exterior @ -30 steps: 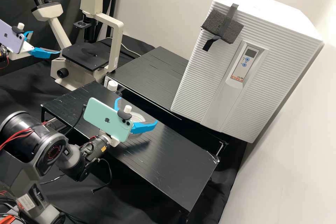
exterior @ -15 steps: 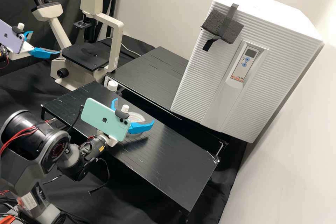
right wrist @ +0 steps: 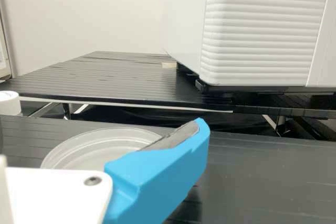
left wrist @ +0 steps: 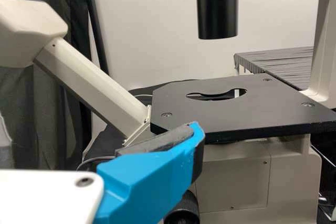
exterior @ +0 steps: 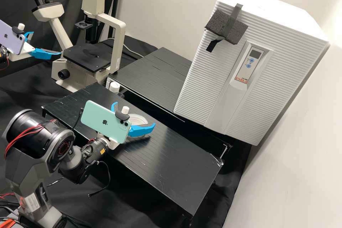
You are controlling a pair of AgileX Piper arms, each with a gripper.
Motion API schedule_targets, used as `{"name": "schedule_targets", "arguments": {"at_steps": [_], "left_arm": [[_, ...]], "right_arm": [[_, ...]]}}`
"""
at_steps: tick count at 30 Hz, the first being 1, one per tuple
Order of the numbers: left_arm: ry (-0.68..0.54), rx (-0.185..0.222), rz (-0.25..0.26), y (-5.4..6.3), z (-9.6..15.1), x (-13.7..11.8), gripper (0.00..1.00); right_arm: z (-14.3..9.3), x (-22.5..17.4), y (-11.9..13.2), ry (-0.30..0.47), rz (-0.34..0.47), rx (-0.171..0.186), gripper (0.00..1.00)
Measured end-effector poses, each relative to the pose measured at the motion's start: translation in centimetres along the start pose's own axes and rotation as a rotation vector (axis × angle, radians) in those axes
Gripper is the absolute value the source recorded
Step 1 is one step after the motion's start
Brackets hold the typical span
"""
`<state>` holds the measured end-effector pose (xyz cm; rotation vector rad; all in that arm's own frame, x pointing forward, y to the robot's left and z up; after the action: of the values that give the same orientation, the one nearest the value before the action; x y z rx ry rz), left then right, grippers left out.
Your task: Open the petri dish lid.
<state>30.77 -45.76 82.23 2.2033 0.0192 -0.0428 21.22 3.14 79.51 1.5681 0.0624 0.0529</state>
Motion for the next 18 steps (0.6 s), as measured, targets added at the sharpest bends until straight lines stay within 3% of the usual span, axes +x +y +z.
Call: {"name": "schedule_targets", "arguments": {"at_steps": [18], "left_arm": [[0.000, 0.000, 0.000, 0.00, 0.00, 0.00, 1.00]], "right_arm": [[0.36, 0.39, -0.30, -0.004, 0.007, -0.008, 1.00]]}}
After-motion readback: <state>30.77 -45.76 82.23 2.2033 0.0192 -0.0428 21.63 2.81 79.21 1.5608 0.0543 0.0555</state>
